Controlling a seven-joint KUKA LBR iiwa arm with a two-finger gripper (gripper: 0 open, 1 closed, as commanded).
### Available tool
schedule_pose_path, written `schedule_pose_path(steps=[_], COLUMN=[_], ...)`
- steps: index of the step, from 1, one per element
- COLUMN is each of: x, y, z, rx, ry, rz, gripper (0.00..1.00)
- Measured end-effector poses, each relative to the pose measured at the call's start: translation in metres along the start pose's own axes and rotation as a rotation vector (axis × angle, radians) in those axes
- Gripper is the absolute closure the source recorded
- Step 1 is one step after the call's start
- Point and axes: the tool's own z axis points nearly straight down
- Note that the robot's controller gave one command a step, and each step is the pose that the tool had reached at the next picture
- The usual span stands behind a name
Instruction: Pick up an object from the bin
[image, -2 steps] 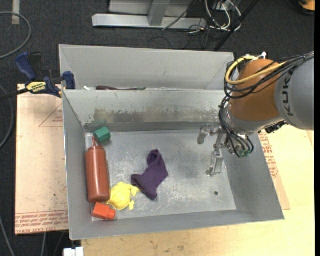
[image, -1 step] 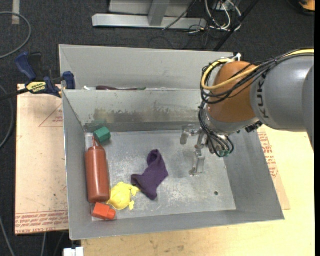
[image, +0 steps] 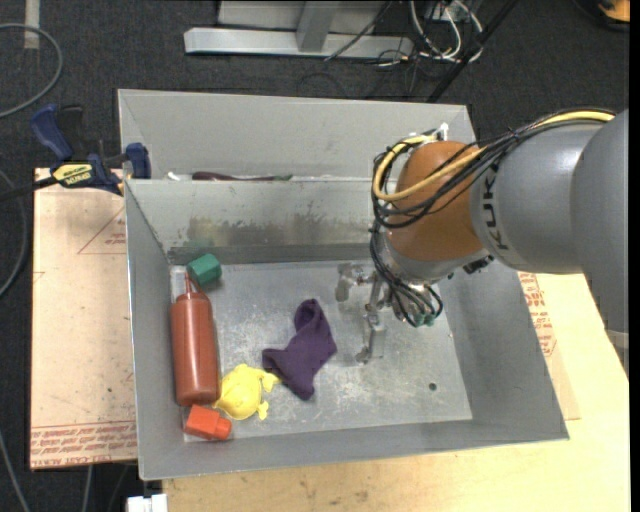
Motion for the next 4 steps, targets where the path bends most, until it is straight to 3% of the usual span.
schedule_pose_path(steps=[1, 2, 3, 4], x=[0.011, 0.0, 0.007, 0.011], y=[-0.001, 0.042, 0.046, 0.09], z=[0.002, -0.008, -0.006, 0.01], rx=[0.009, -0.001, 0.006, 0.003], ry=[0.007, -0.002, 0.002, -0.001], rz=[-0.026, 0.009, 0.018, -0.094], gripper=[0.0, 0.0, 0.0, 0.0])
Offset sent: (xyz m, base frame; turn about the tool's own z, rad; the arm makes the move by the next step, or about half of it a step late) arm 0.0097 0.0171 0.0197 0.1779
